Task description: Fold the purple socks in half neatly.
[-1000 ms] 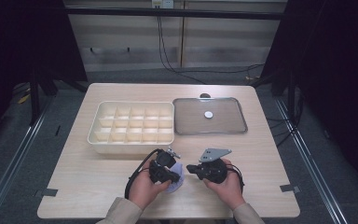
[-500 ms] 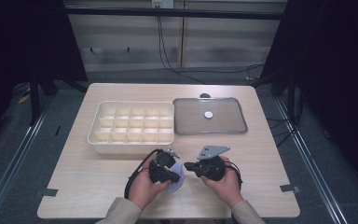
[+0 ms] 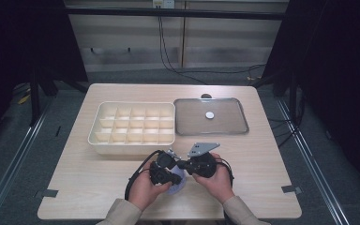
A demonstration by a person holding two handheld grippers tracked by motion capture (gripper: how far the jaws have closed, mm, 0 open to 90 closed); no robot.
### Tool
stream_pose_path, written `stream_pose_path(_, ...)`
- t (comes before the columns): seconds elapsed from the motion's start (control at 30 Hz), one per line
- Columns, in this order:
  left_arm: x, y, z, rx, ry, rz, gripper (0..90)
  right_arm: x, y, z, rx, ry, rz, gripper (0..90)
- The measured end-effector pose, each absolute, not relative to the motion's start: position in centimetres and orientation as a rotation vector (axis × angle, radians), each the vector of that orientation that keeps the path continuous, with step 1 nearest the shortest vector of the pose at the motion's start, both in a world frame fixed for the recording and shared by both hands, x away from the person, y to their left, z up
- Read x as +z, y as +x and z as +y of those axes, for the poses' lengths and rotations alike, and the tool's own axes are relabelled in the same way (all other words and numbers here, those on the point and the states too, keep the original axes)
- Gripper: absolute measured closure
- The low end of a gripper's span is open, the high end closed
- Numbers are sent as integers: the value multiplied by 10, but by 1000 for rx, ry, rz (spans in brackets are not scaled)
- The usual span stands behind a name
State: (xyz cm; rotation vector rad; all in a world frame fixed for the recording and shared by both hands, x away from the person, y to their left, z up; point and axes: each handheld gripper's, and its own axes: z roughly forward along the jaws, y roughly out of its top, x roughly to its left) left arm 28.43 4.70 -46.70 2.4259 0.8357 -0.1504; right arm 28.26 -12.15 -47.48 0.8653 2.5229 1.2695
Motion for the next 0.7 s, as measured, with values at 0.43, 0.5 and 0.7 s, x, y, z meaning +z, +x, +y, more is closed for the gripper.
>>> stream_pose_path(0.43,-466,283,50,-160,2405,845,823,-491,285,-118,1216,885,2549,900)
stream_pose_path(0.5,-463,284,51,-178,2403,855,789,-491,285,-118,1209,876,2549,900)
stream_pose_path(0.7,-452,287,57,-183,2384,881,770,-492,284,-119,1214,878,2545,900)
